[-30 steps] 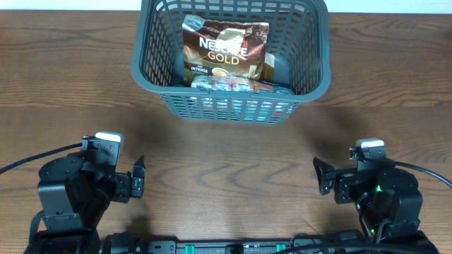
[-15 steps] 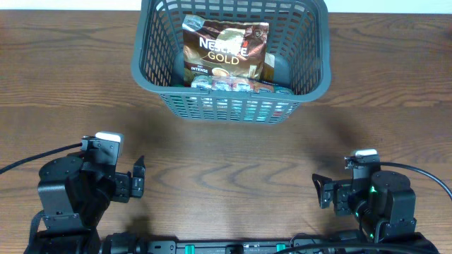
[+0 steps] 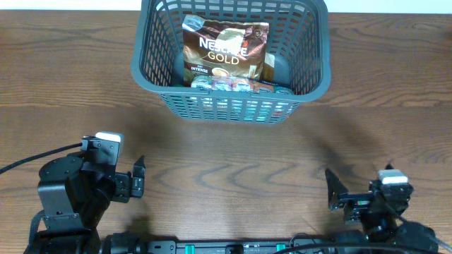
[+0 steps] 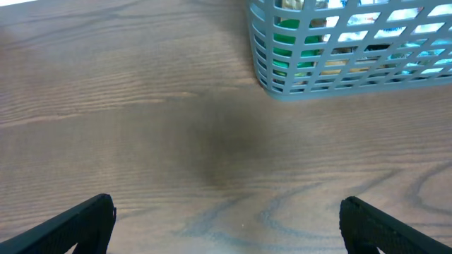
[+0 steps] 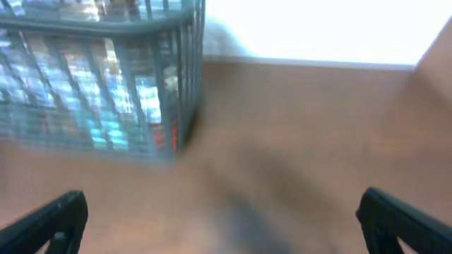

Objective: Pack container

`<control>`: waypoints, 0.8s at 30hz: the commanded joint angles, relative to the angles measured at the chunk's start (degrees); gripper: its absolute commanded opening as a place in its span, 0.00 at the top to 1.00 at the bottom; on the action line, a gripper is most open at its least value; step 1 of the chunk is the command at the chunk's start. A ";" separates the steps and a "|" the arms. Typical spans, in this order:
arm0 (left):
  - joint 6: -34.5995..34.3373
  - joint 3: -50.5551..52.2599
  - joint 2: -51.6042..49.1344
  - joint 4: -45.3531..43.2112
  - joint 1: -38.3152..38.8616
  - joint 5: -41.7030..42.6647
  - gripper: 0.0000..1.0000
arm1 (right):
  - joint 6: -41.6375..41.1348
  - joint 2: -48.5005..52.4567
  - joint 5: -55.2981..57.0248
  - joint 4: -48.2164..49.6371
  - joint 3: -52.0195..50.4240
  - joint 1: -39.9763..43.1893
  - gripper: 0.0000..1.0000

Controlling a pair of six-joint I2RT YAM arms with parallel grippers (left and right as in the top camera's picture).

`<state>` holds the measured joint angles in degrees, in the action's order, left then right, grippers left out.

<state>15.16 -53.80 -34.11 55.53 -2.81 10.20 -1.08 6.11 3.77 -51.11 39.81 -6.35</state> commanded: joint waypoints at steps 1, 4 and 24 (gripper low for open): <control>-0.48 -0.09 0.24 0.13 -0.02 0.50 0.02 | -0.96 -3.56 0.74 8.26 -8.20 0.42 0.01; -0.48 -0.09 0.24 0.11 -0.02 0.50 0.02 | -0.96 -5.90 0.74 21.75 -17.27 0.39 0.01; -0.48 -0.09 0.24 0.11 -0.02 0.50 0.01 | 3.30 -5.84 0.26 47.17 -39.52 -0.48 0.05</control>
<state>15.00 -53.80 -34.06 55.55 -2.79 10.33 1.32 0.73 4.49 -3.81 0.60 -6.39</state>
